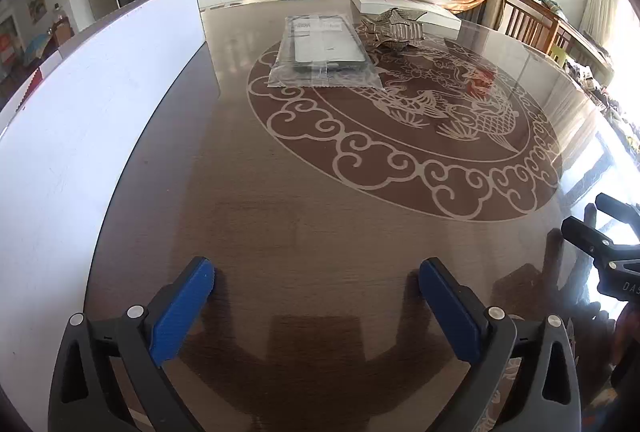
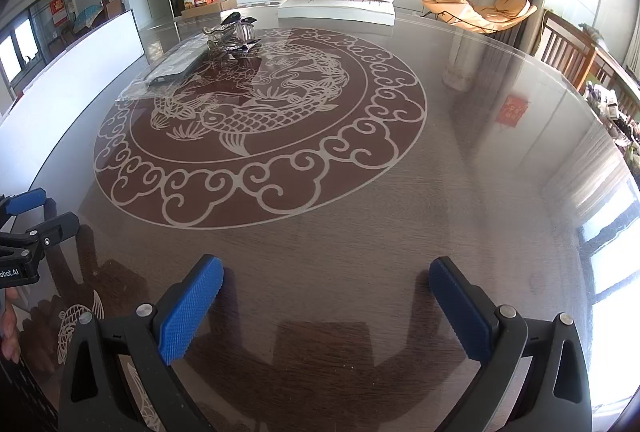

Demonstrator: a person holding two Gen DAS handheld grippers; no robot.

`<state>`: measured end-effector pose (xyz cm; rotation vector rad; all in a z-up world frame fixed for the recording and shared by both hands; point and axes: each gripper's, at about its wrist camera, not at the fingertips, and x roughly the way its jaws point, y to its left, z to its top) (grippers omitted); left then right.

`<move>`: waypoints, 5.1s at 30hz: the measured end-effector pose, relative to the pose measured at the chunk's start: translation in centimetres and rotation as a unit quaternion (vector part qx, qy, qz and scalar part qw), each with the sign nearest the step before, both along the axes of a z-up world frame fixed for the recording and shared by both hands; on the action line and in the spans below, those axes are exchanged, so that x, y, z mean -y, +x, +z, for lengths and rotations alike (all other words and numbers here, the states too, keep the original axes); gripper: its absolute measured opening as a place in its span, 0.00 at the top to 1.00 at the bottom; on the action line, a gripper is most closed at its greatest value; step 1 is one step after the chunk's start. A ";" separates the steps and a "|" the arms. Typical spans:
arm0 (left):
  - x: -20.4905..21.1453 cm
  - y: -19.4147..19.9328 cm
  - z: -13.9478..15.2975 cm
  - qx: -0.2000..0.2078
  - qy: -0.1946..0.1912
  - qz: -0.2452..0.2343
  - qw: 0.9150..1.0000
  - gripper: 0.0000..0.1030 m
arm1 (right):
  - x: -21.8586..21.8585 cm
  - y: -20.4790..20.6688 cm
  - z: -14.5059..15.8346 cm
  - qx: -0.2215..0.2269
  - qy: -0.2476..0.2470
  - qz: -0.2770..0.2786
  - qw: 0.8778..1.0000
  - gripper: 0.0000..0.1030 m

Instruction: Organize objects

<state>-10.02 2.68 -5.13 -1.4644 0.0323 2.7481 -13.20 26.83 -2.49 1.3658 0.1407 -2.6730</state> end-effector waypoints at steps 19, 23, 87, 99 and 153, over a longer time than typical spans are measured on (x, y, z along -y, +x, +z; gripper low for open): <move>-0.1 0.2 0.0 -0.009 -0.001 0.002 1.000 0.00 | 0.2 -0.1 0.0 -0.001 0.004 -0.002 1.000 0.00; -0.2 0.3 0.0 -0.010 0.000 0.009 1.000 0.00 | 0.2 -0.1 0.0 -0.001 0.004 -0.003 1.000 0.00; 4.0 -6.1 0.5 -0.003 -0.001 0.026 1.000 0.15 | 0.2 -0.1 0.0 -0.001 0.002 -0.004 1.000 0.00; 4.2 -5.4 -0.2 -0.009 0.002 0.024 1.000 0.00 | 0.1 -0.3 0.0 -0.001 0.004 -0.006 1.000 0.00; 4.3 -5.1 -0.2 -0.010 0.003 0.024 1.000 0.00 | 10.8 -16.0 -0.4 0.007 -0.004 0.074 0.997 0.00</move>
